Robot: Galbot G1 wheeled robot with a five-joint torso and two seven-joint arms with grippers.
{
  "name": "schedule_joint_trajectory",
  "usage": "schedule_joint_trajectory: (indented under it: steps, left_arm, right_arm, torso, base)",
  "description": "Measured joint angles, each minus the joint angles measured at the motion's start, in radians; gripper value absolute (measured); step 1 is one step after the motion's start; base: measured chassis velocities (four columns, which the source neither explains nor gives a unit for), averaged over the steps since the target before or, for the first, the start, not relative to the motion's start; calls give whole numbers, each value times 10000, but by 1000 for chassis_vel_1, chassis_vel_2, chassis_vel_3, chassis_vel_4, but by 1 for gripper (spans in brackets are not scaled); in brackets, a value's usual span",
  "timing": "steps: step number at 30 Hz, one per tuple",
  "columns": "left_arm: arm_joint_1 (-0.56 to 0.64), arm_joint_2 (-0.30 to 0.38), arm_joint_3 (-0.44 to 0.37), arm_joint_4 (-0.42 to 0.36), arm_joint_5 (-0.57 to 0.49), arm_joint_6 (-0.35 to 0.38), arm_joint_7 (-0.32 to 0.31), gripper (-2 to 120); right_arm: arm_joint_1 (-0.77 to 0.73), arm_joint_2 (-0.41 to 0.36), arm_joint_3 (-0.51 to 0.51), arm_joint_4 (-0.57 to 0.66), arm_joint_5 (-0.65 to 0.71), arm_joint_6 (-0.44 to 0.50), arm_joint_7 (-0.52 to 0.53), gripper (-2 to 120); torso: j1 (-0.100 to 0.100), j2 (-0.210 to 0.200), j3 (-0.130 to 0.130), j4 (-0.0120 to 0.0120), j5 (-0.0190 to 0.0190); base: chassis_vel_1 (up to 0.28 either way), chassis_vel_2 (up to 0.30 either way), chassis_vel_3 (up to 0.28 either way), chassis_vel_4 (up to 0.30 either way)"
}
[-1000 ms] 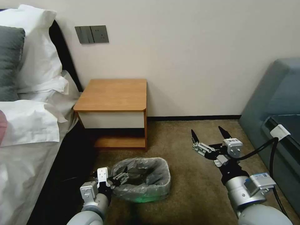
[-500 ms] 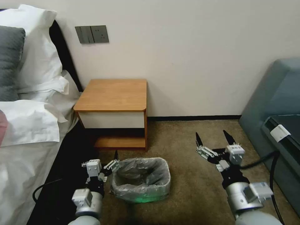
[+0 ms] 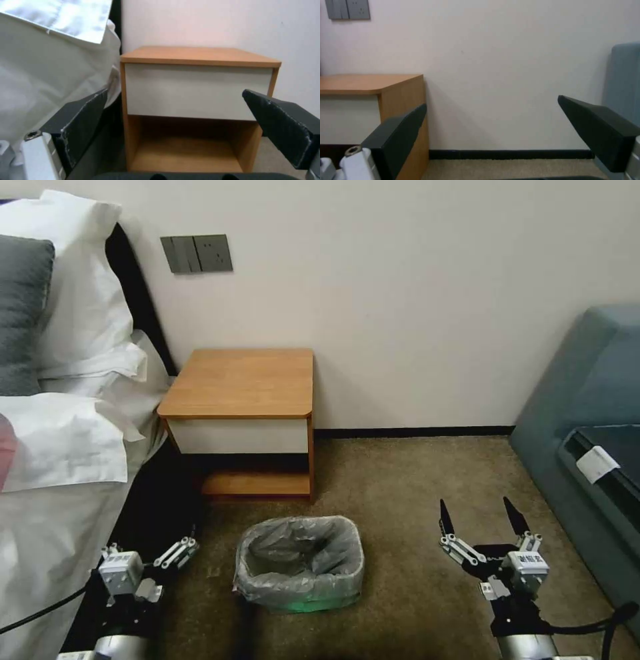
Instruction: Pick up the garbage bag from the table and place it over the trash can.
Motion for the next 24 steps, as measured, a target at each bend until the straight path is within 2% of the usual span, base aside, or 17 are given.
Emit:
schedule_joint_trajectory:
  steps: [24]
  left_arm:
    - [-42,14,59,0,19,99,-31,100]
  right_arm:
    - [48,-57,-25,30,46,-97,54,100]
  torso:
    - [0,0,0,-1,1]
  base:
    - [0,0,0,0]
